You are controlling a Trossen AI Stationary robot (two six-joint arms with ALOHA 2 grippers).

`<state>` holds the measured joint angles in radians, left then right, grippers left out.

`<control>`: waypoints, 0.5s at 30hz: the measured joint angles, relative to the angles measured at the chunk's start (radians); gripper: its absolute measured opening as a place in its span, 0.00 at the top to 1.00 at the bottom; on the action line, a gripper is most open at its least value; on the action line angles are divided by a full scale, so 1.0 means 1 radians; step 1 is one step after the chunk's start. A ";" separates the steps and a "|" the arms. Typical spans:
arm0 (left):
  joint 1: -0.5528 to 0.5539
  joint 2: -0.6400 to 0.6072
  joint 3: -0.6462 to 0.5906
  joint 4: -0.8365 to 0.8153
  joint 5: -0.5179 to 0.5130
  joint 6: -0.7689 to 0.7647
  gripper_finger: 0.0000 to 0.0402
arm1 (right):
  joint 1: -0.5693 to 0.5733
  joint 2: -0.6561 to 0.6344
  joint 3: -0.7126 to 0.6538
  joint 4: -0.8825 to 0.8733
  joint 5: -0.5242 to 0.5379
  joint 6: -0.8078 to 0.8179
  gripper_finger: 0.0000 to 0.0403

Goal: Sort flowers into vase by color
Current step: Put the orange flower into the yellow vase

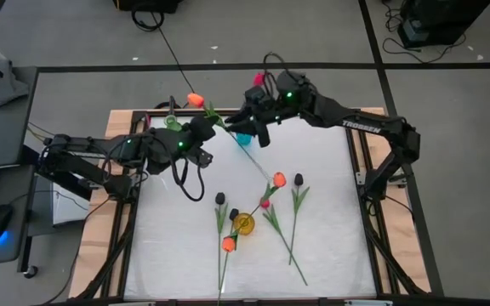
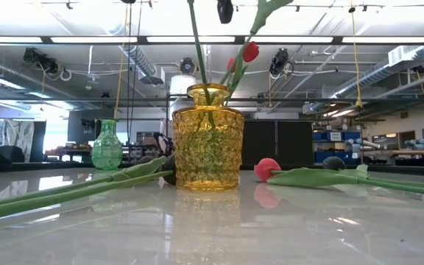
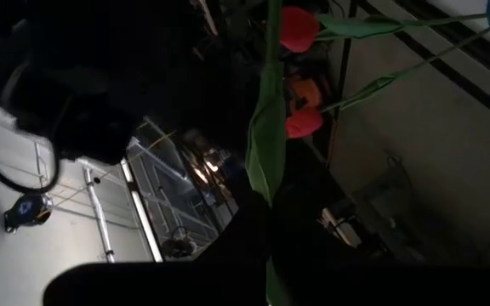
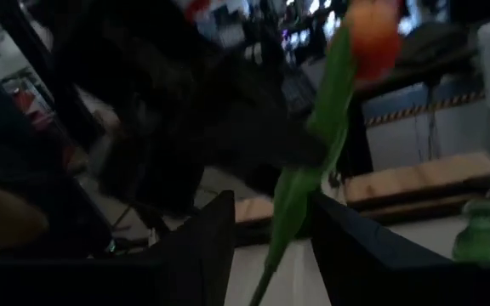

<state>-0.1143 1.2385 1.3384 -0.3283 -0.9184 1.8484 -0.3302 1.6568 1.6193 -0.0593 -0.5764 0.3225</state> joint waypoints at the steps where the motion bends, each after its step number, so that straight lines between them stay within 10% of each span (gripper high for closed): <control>1: 0.000 0.000 0.000 0.000 0.001 0.000 0.98 | -0.003 -0.005 0.001 0.003 0.002 0.000 0.61; 15: 0.000 0.000 0.000 0.009 0.037 0.004 0.98 | 0.002 0.003 0.001 -0.015 0.006 -0.001 0.61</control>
<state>-0.1143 1.2388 1.3384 -0.3196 -0.8816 1.8523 -0.3283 1.6596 1.6199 -0.0742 -0.5706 0.3218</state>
